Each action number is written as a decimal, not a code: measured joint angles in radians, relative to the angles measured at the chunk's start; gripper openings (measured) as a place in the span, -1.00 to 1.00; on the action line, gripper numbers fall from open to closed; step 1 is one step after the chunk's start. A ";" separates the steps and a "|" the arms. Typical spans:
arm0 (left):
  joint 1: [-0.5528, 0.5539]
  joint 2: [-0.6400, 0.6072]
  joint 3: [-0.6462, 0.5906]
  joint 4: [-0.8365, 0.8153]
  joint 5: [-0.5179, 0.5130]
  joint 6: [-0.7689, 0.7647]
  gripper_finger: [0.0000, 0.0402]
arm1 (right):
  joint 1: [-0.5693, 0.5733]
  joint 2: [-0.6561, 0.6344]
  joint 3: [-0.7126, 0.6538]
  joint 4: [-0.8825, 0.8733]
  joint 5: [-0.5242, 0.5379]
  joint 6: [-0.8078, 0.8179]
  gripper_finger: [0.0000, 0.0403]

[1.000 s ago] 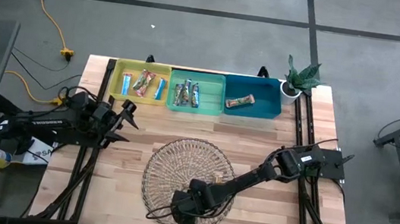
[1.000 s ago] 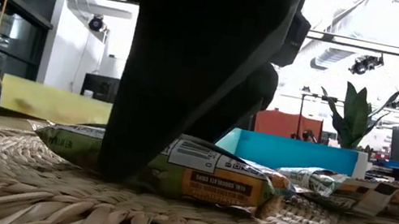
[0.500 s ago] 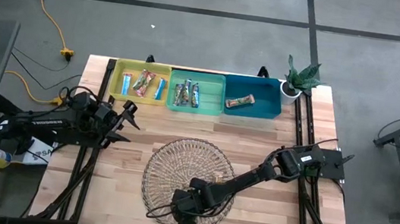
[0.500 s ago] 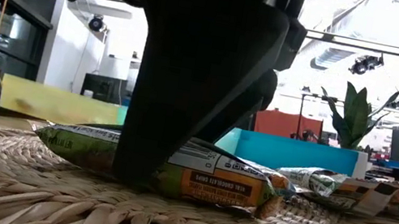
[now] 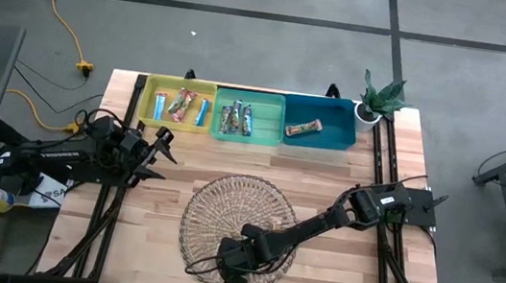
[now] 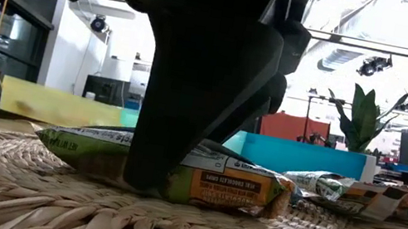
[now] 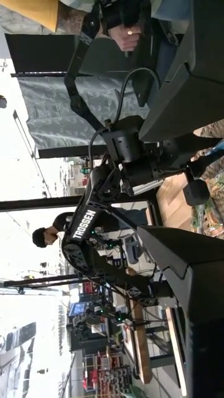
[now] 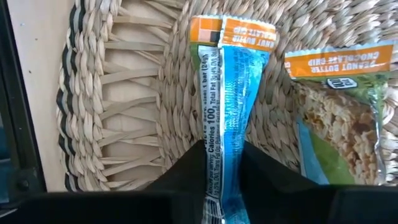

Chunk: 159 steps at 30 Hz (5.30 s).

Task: Pick and place Granola Bars by type
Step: Put the yellow granola bar into the blue bin

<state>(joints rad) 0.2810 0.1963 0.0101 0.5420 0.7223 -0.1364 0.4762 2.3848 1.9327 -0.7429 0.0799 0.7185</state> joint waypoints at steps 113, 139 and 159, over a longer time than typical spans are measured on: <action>0.000 0.001 0.000 -0.134 -0.008 0.000 0.14 | -1.193 -0.959 -0.979 0.419 -0.182 -0.310 -0.77; 0.000 0.001 0.000 -0.134 -0.008 0.000 0.14 | -1.191 -0.959 -1.308 0.877 -0.113 -0.063 -0.63; 0.000 0.001 0.000 -0.134 -0.008 0.000 0.14 | -1.147 -0.960 -1.307 1.407 -0.476 -0.169 -0.43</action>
<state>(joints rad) 0.2813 0.1970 0.0101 0.4076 0.7139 -0.1364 -0.6711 1.4247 0.6254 0.6639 -0.3957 0.5492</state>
